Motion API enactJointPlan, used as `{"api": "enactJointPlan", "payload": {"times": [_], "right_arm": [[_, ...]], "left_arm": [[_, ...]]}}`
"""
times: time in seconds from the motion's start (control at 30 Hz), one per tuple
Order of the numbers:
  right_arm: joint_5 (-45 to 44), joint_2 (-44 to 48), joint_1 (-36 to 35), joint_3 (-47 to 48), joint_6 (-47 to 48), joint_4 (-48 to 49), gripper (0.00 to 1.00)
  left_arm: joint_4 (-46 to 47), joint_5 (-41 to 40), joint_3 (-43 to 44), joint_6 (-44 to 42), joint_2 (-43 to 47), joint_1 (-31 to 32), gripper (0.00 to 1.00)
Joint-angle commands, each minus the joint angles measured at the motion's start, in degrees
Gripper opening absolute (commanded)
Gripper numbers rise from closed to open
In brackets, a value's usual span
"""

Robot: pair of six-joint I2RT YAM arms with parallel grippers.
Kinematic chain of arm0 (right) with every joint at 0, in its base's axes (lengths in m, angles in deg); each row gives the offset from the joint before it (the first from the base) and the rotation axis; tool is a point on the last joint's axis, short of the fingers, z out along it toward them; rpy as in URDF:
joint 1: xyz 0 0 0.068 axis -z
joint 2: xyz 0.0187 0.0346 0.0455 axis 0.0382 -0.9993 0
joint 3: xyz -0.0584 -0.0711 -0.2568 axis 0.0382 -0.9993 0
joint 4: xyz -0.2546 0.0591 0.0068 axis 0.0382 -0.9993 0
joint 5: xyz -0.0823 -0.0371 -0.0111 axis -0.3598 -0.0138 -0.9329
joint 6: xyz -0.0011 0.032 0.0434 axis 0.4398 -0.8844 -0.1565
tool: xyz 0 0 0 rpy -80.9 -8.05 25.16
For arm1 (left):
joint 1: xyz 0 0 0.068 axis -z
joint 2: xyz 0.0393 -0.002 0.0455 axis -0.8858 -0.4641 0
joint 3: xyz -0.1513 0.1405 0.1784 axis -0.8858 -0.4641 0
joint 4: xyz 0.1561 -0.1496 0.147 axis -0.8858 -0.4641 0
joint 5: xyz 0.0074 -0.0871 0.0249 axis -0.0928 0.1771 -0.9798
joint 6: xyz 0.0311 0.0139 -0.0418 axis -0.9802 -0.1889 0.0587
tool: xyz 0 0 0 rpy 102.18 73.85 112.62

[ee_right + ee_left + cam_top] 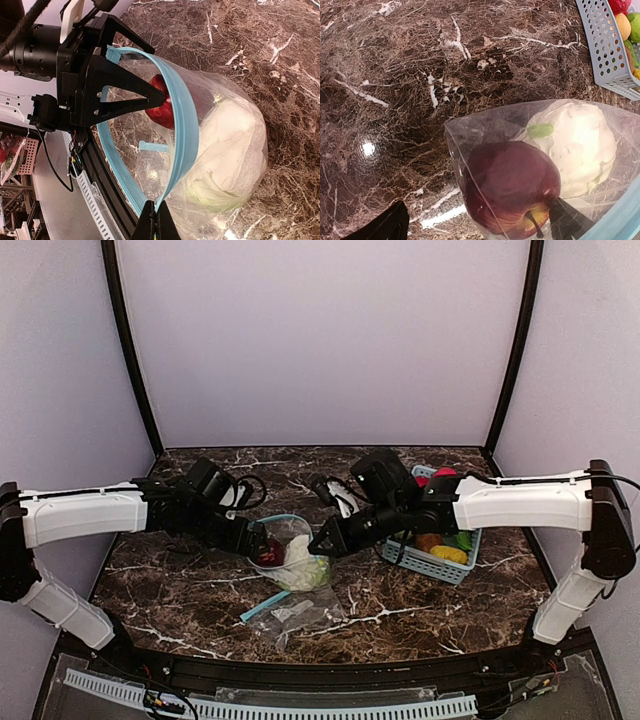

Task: Place the food in the zip-top bag and seal the zipper
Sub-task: Pass from the right arm to the left

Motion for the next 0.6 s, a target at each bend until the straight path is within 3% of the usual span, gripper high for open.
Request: {"api": "enactJointPlan", "payload": {"times": [0.0,0.57], "right_arm": [[1.6,1.7,0.4,-0.9,0.3,2.9,0.0],[2.0,2.4,0.4,-2.1,-0.1,4.7,0.0]], "left_arm": [[0.9,-0.7,1.1,0.2,-1.4,0.1,0.99],[2.1,-2.4,2.3,-0.7,-9.6,0.1,0.99]]}}
